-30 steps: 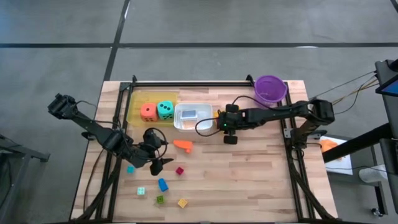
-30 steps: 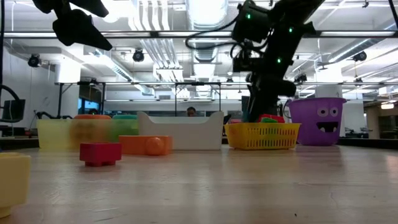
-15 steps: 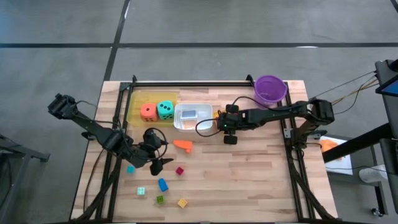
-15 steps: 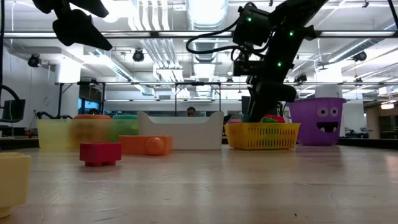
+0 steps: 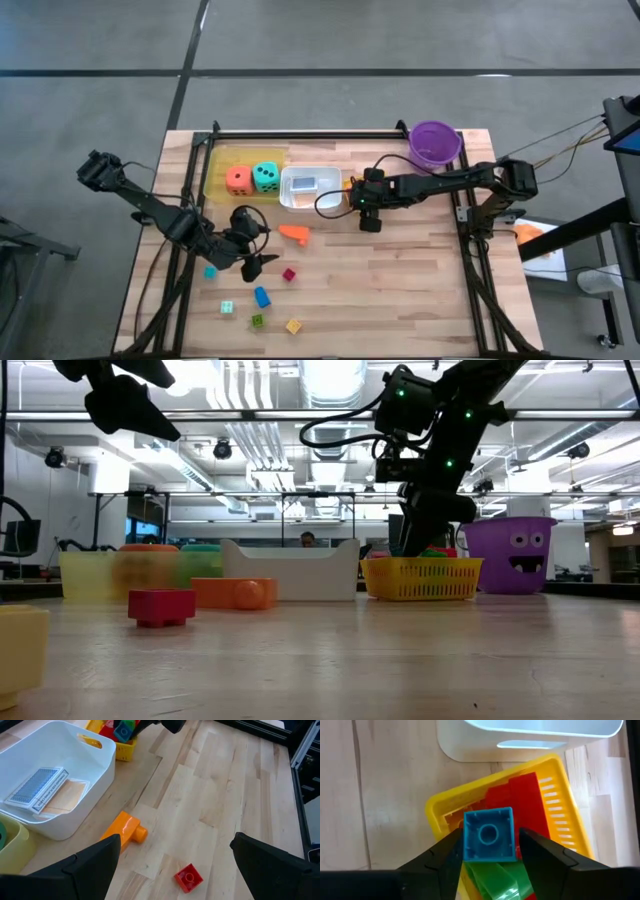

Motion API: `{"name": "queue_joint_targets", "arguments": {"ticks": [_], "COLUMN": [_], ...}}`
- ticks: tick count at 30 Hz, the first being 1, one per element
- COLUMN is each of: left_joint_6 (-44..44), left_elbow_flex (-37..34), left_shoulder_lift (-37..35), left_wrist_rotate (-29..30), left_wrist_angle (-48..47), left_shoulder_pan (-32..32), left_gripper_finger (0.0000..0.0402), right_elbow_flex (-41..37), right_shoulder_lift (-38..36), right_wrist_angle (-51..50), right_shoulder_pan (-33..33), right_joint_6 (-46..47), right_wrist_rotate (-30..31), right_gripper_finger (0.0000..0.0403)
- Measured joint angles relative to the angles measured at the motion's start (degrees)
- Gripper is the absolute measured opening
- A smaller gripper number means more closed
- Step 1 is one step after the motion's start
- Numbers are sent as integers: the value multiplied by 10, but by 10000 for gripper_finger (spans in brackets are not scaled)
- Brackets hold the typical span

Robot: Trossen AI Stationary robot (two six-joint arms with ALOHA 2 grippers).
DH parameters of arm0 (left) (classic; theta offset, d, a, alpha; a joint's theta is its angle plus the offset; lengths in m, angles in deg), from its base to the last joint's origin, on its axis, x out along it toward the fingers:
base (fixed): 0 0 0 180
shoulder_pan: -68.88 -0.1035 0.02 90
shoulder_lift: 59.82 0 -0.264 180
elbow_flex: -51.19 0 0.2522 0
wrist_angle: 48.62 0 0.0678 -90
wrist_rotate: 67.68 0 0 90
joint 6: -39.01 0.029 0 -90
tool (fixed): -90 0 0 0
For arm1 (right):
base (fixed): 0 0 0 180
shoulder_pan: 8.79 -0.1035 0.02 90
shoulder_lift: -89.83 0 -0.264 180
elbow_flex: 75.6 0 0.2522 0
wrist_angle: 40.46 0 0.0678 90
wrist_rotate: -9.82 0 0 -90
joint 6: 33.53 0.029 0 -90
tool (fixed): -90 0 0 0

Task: Pick & Place Toys
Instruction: Put the blue game piece into the yellow bin

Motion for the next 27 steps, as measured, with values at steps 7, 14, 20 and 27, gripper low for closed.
{"name": "queue_joint_targets", "arguments": {"ticks": [7, 14, 20, 27], "left_joint_6": [-2, -9, -9, -9], "left_elbow_flex": [0, 0, 0, 0], "left_shoulder_lift": [0, 0, 0, 0], "left_wrist_rotate": [0, 0, 0, 0], "left_wrist_angle": [0, 0, 0, 0], "left_shoulder_pan": [0, 0, 0, 0], "left_gripper_finger": [379, 379, 379, 379], "right_elbow_flex": [0, 0, 0, 8], "right_shoulder_lift": [0, 0, 0, 0], "right_wrist_angle": [-1, -1, -1, -20], "right_shoulder_pan": [0, 0, 0, 0], "right_joint_6": [0, 2, -1, -2], "right_wrist_rotate": [-6, -5, -6, -6], "right_gripper_finger": [192, 194, 194, 194]}}
